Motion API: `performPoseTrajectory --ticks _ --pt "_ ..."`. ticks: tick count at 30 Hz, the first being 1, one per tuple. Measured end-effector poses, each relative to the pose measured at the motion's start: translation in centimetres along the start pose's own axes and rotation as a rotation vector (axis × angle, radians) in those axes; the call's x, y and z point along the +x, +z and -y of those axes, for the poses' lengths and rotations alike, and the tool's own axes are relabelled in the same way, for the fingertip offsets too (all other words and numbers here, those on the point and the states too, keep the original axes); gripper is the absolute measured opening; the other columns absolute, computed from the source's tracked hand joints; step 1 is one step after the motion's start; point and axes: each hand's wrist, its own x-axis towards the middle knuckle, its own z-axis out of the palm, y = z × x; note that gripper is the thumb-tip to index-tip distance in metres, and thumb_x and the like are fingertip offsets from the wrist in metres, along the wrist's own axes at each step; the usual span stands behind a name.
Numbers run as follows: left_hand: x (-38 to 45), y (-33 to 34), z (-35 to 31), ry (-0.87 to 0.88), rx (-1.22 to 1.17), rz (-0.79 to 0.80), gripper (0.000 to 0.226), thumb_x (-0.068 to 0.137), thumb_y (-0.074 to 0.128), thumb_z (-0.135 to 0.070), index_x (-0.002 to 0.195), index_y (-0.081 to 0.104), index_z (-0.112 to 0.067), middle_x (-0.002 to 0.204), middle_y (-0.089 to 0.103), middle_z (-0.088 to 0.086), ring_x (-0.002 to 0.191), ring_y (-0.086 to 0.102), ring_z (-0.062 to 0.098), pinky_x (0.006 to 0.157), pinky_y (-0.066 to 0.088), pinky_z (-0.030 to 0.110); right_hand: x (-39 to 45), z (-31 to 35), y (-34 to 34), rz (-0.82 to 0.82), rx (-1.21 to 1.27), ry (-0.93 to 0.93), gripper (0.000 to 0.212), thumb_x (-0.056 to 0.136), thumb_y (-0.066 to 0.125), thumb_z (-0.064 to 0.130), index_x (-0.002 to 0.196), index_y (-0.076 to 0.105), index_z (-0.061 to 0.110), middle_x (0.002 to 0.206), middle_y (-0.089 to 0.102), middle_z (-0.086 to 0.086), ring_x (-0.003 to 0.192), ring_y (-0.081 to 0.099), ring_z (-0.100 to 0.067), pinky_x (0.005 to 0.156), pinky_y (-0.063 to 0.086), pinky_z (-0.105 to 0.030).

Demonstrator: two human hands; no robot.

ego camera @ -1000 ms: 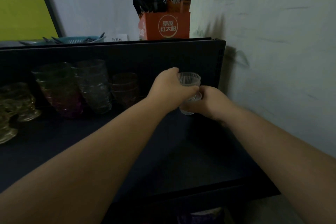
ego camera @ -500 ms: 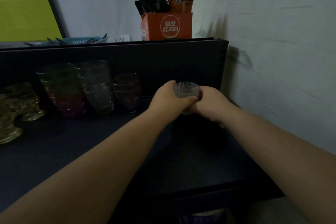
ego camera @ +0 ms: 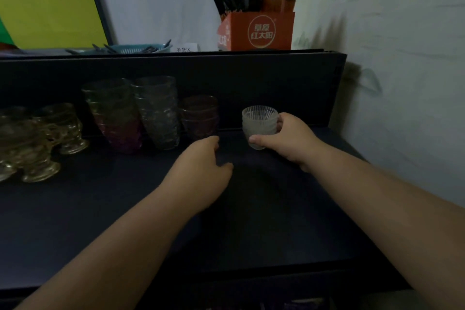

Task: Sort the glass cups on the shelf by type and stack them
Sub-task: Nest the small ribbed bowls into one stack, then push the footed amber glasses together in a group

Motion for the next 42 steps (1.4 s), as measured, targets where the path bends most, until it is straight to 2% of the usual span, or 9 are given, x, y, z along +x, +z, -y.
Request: performPoseTrajectory --ticks 6,13,15,19,24,27,31,36,42 --pt "-2.7 -2.3 2.9 0.021 0.072 -0.119 0.067 0.092 0.066 -0.030 0.153 0.036 -0.023 0.152 0.046 -0.006 0.136 0.045 0.012 0.110 0.036 0.027 0.7 0.1 1.2 -0.004 0.015 0.021 0.069 0.072 0.090 0.032 0.131 0.058 0.017 0.124 0.067 0.005 0.114 0.063 -0.014 0.093 0.052 -0.029" --pt "-3.6 -2.6 3.8 0.063 0.110 -0.189 0.067 0.092 0.065 -0.034 0.152 0.037 -0.024 0.153 0.043 -0.006 0.139 0.041 0.012 0.109 0.031 0.025 0.1 0.2 0.9 -0.016 -0.014 0.070 0.071 0.073 0.090 0.030 0.134 0.056 0.016 0.124 0.067 0.002 0.108 0.064 -0.013 0.090 0.051 -0.029" --pt "-3.8 -2.9 3.9 0.066 0.120 -0.199 0.068 0.092 0.065 -0.037 0.153 0.036 -0.025 0.154 0.041 -0.007 0.139 0.040 0.012 0.109 0.032 0.025 -0.5 0.1 0.5 -0.012 -0.059 0.079 0.076 0.073 0.090 0.031 0.138 0.053 0.016 0.124 0.067 0.002 0.108 0.064 -0.013 0.091 0.053 -0.032" --pt "-4.3 -3.4 4.2 0.077 0.145 -0.215 0.068 0.092 0.064 -0.042 0.152 0.037 -0.026 0.154 0.040 -0.008 0.139 0.039 0.011 0.107 0.031 0.024 -2.6 0.4 -0.5 -0.017 -0.124 0.077 0.092 0.075 0.088 0.034 0.152 0.039 0.017 0.139 0.059 -0.003 0.120 0.061 -0.019 0.101 0.053 -0.044" --pt "-6.2 -4.0 4.6 0.086 0.209 -0.243 0.068 0.092 0.062 -0.046 0.152 0.037 -0.027 0.154 0.039 -0.010 0.140 0.035 0.010 0.107 0.028 0.023 -7.5 0.6 -1.7 -0.066 -0.350 -0.040 0.078 0.080 0.082 0.039 0.146 0.047 0.020 0.125 0.056 0.006 0.116 0.057 -0.014 0.094 0.049 -0.031" --pt "-8.0 -4.3 5.3 0.094 0.288 -0.270 0.068 0.092 0.057 -0.053 0.152 0.037 -0.028 0.154 0.038 -0.011 0.143 0.031 0.010 0.111 0.025 0.024 -10.7 0.9 -1.6 -0.104 -0.477 -0.146 0.070 0.080 0.079 0.043 0.141 0.052 0.021 0.127 0.057 0.006 0.113 0.054 -0.009 0.094 0.043 -0.027" --pt "-10.6 -5.0 6.4 0.086 0.338 -0.303 0.069 0.091 0.053 -0.058 0.151 0.037 -0.029 0.153 0.039 -0.013 0.143 0.028 0.007 0.113 0.020 0.022 -14.2 1.6 -0.3 -0.084 -0.501 -0.238 0.067 0.080 0.076 0.047 0.139 0.054 0.026 0.123 0.051 0.016 0.112 0.047 -0.002 0.093 0.038 -0.025" --pt "-12.9 -6.1 8.3 0.083 0.344 -0.331 0.070 0.091 0.051 -0.060 0.152 0.035 -0.031 0.154 0.036 -0.016 0.144 0.023 0.005 0.112 0.016 0.019 -16.8 3.6 3.0 -0.036 -0.501 -0.316 0.065 0.078 0.072 0.052 0.136 0.055 0.029 0.121 0.048 0.023 0.116 0.048 -0.001 0.094 0.038 -0.024" --pt "-14.4 -9.5 12.7 0.096 0.314 -0.376 0.067 0.090 0.056 -0.056 0.150 0.039 -0.031 0.151 0.039 -0.017 0.142 0.027 0.005 0.110 0.018 0.019 -17.6 7.4 8.4 0.006 -0.507 -0.353 0.062 0.081 0.071 0.053 0.137 0.054 0.033 0.120 0.044 0.027 0.114 0.045 0.004 0.093 0.035 -0.020"
